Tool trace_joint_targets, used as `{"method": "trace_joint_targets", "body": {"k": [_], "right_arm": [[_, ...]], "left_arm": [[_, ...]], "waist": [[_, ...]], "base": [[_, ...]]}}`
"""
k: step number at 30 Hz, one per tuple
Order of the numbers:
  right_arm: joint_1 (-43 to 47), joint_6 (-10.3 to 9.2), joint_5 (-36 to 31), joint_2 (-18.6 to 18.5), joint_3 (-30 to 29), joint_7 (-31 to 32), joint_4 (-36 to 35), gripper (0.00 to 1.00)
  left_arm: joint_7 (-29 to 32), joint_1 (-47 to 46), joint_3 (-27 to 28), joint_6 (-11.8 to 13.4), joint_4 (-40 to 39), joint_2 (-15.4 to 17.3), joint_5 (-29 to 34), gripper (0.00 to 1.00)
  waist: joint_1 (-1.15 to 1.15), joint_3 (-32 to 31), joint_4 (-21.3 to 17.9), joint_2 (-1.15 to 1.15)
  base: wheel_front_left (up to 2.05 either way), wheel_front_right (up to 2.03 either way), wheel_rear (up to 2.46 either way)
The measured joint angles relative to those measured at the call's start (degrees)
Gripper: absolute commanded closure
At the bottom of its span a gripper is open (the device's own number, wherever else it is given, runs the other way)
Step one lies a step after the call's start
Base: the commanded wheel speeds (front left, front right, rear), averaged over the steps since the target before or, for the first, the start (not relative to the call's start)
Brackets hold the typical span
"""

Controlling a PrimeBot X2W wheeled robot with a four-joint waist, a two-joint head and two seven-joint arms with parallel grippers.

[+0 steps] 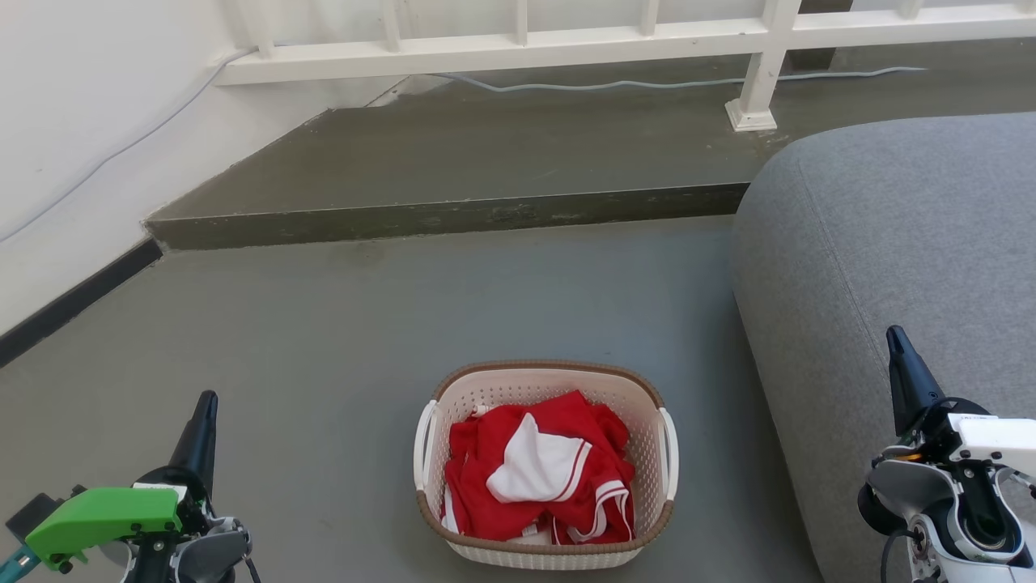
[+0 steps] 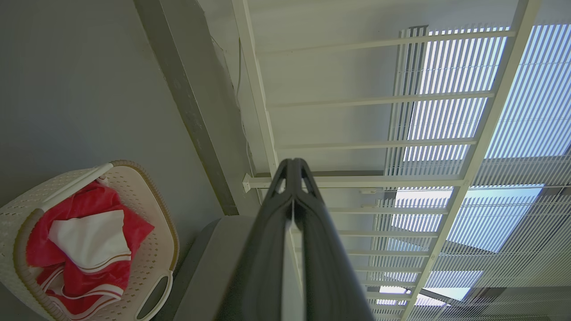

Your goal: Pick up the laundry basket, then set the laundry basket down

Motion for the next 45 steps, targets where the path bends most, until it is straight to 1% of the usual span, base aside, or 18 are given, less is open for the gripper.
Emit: {"method": "trace_joint_targets", "body": {"k": [3,4,5,6,7,11,18,28,33,39,45], "right_arm": [[0.0,0.0,0.0,0.0,0.0,0.0,0.0,1.0],[0.0,0.0,0.0,0.0,0.0,0.0,0.0,0.0],[0.1,-0.09,0.0,0.1,0.0,0.0,0.2,1.0],[0.4,-0.22,0.0,0.3,0.0,0.0,0.8,1.0],[1.0,-0.31,0.0,0.7,0.1,0.0,1.4,0.0],[2.8,-0.33,0.0,1.4,0.2,0.0,2.8,0.0],[2.7,-0.32,0.0,1.4,1.0,-1.0,1.9,0.0],[2.5,-0.32,-3.1,1.2,3.3,-3.3,0.1,0.0],[2.4,-0.31,-5.6,0.8,4.6,-4.3,-0.7,0.0],[2.2,-0.31,-8.5,0.5,6.3,-5.7,-1.4,0.0],[1.6,-0.3,-12.0,-0.1,7.9,-7.0,-2.2,0.0]], "left_arm": [[0.0,0.0,0.0,0.0,0.0,0.0,0.0,1.0],[0.0,0.0,0.0,0.0,0.0,0.0,0.0,0.0],[0.0,0.1,-0.1,0.0,0.3,0.0,0.0,1.0],[0.0,0.3,-0.2,0.1,0.9,-0.1,0.0,1.0],[0.0,0.8,-0.4,0.1,1.5,-0.3,0.0,0.0],[0.0,2.4,-0.7,0.1,2.7,-1.3,0.0,0.0],[-0.6,2.4,-0.6,0.1,2.1,-1.3,0.1,0.0],[-2.2,2.4,-0.8,0.1,0.2,-1.1,1.2,0.0],[-3.3,2.3,-1.5,0.1,-1.0,0.0,4.5,0.0],[-5.1,2.3,-3.5,0.1,-2.1,1.0,8.2,0.0],[-7.0,2.3,-5.7,0.1,-3.4,2.7,12.4,0.0]], "waist": [[0.0,0.0,0.0,0.0],[0.0,0.0,0.0,0.0],[0.0,0.0,0.0,0.0],[0.0,0.0,0.0,0.0],[0.0,0.0,0.0,0.0],[0.0,0.0,0.0,0.0],[0.0,0.1,0.1,0.0],[0.0,0.3,0.2,0.0],[0.0,0.3,0.3,0.0],[0.0,0.4,0.2,0.0],[0.0,0.5,0.2,0.0]], "base": [[0.0,0.0,0.0],[0.0,0.0,0.0],[0.0,0.0,0.0],[0.0,0.0,0.0],[0.0,0.0,0.0],[0.0,0.0,0.0],[0.0,0.0,0.0],[0.0,0.0,0.0],[0.0,0.0,0.0],[0.0,0.0,0.0],[0.0,0.0,0.0]]}}
